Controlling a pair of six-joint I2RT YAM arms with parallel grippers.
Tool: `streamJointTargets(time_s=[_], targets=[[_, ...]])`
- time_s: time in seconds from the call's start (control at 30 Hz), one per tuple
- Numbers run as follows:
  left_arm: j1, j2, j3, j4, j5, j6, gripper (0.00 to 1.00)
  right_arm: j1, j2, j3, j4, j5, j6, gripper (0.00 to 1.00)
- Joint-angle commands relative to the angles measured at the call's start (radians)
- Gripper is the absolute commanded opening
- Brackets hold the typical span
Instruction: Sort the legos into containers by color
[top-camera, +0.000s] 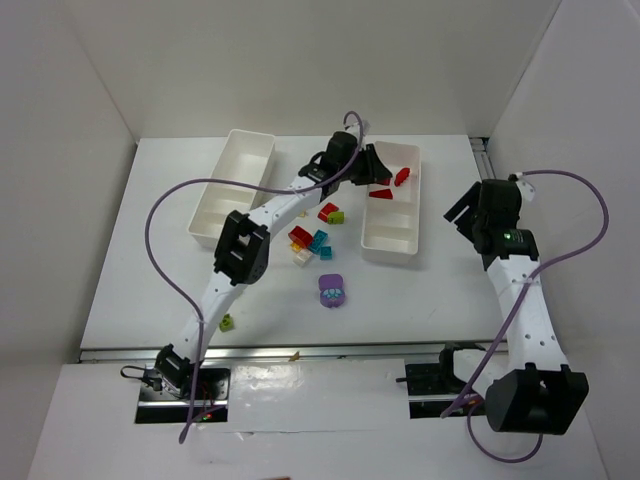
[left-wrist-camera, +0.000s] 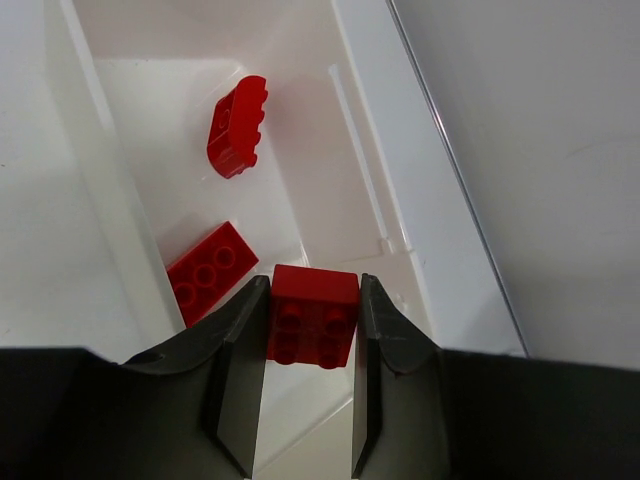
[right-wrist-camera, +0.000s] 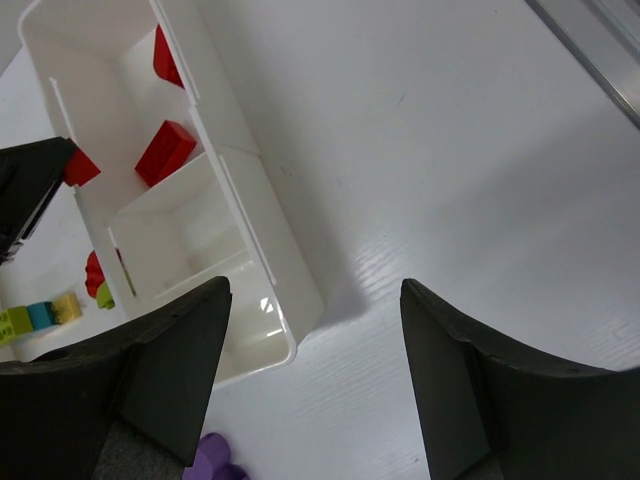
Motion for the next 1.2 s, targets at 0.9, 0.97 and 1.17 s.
streamJointTargets(time_s=[0.9, 0.97, 1.17], targets=[[0.357, -0.920, -0.635, -0.403, -0.186, 0.090, 1.00, 0.569, 0.866, 0.812, -0.022, -0.061, -0.193, 0.72], [0.366, -1.014, -0.732, -0.441, -0.238, 0.112, 1.00, 0.594, 0.976, 0.950, -0.112, -0.022, -0.193, 0.74], [0.378, -1.184, -0.963, -0.483, -0.249, 0.135, 1.00, 0.606, 1.309, 1.325, -0.198, 0.025, -0.167, 0.77]])
